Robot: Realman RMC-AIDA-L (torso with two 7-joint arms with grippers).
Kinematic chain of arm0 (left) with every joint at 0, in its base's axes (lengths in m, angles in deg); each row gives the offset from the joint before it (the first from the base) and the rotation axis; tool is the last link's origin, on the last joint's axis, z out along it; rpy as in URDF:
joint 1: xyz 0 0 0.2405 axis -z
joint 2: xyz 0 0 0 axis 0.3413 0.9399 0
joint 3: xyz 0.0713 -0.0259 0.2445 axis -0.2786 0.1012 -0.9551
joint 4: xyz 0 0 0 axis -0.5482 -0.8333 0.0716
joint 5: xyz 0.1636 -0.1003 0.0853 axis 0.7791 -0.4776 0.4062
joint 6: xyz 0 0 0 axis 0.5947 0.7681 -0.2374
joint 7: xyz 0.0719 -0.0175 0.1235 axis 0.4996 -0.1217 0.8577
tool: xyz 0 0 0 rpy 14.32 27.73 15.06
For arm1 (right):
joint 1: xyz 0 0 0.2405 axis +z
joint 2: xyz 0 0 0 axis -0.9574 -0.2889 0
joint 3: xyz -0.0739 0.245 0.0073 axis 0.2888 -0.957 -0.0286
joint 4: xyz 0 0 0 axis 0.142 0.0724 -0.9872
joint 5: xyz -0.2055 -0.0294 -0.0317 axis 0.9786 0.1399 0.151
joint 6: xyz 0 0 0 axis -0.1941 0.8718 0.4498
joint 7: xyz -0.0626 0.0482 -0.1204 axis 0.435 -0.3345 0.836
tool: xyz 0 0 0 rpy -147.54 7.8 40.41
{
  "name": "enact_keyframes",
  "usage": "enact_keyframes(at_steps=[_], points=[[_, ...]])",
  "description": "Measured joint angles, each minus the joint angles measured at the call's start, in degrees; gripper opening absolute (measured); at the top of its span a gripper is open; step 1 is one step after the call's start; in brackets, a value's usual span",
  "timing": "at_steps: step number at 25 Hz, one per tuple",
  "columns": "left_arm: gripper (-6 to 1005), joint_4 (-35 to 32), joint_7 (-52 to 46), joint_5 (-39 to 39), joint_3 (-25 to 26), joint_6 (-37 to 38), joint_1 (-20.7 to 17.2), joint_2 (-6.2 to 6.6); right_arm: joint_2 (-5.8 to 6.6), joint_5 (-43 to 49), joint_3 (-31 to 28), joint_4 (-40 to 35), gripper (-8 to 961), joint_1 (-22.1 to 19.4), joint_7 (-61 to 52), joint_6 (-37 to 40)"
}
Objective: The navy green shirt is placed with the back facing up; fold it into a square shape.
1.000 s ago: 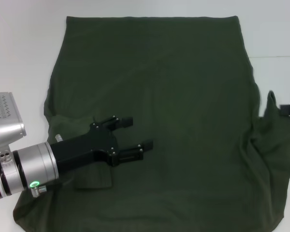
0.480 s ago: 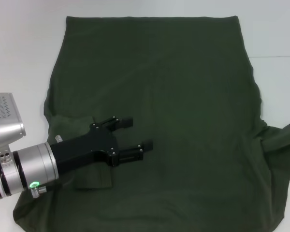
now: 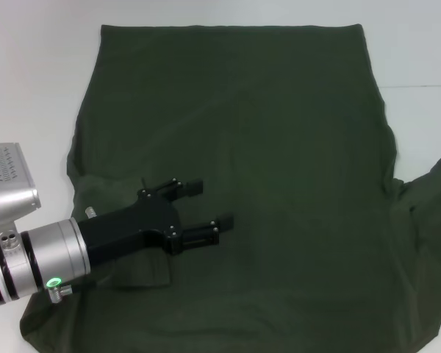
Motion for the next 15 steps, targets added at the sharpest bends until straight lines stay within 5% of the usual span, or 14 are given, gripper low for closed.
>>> enact_keyframes(at_steps=[15], points=[[908, 0.46, 0.01, -0.18, 0.00, -0.12, 0.17, 0.12, -0.24, 0.08, -0.37, -1.10, 67, -0.92, 1.73, -1.07]])
